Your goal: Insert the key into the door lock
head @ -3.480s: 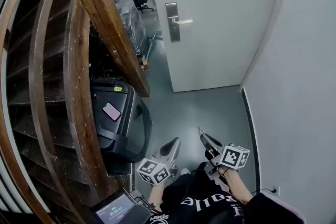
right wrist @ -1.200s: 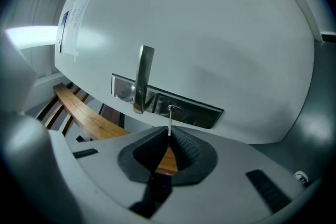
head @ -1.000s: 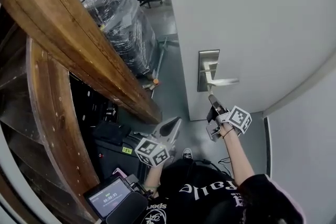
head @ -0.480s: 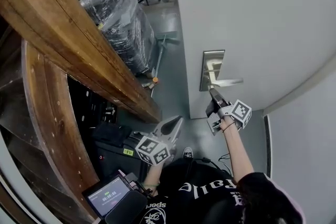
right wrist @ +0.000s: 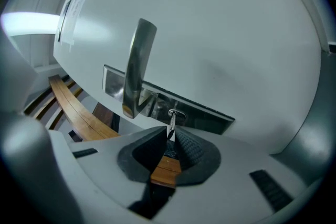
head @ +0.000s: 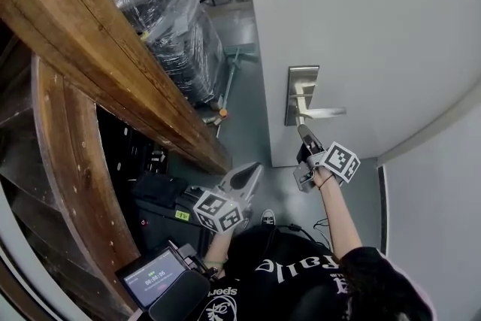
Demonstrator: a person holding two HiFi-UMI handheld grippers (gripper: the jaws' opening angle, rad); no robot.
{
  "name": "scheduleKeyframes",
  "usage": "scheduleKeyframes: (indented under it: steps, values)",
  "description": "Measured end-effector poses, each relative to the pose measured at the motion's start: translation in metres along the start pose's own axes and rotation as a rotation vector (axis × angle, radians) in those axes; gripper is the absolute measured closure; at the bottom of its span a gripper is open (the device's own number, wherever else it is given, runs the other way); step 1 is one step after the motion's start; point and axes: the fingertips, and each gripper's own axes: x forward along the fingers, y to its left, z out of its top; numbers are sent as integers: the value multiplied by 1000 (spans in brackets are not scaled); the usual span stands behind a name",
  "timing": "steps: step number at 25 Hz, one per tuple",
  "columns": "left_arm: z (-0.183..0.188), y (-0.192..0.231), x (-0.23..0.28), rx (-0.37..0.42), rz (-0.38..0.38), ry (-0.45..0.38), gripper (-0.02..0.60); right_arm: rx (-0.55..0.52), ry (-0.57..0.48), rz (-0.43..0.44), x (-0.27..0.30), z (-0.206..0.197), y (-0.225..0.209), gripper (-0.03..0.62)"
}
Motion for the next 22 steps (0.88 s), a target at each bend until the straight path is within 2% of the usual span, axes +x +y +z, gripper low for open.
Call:
scheduleKeyframes:
  steps: [5,9,16,22]
  values:
    - [0,-12,3,-4,11,-14,575,-101,76,0,-32,-18,5,557]
    - [-8,-35,6,-14,13,-23,575,-139,109,0,-72,-31,12,559]
    - [-29,-99,8,-18,19,-33,575,-208,187,16,-151,-47,23,559]
    - [-62,-168,1,-44,51,-49,575,-206,281,13,-230,-63,15,563]
